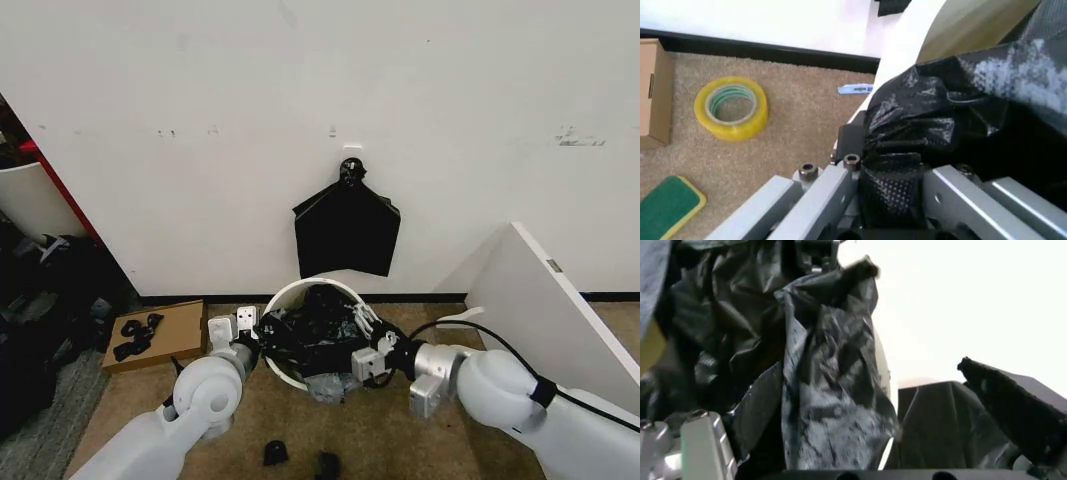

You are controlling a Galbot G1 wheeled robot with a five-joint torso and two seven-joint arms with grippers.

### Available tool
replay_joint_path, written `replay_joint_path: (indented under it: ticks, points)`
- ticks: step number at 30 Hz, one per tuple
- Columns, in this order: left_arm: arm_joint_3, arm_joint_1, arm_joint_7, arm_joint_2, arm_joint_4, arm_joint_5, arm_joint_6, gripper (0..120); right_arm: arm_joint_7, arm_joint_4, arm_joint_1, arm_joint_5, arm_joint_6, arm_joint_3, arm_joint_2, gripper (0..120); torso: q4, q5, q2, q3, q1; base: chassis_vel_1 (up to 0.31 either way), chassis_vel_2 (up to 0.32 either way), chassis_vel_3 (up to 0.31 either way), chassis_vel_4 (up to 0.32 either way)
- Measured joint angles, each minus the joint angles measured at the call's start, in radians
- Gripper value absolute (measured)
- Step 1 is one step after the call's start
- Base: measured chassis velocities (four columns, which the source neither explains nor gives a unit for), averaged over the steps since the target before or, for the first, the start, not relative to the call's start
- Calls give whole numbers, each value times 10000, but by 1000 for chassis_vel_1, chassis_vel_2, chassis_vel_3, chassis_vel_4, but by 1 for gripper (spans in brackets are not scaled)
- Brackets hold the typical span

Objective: Place the garbage bag over the trash bin.

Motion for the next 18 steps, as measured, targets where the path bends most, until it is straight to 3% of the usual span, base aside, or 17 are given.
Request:
replay_joint_path:
  ticks: [13,18]
  points:
    - [-1,-44,4,89,-5,-153,31,1,-29,-423,220,-1354,707,-282,519,90,-1,1,2,0,0,0,0,0,0]
    - [2,-23,13,89,-5,-204,76,1,350,-660,355,-1856,1050,-550,970,75,0,3,1,0,0,0,0,0,0]
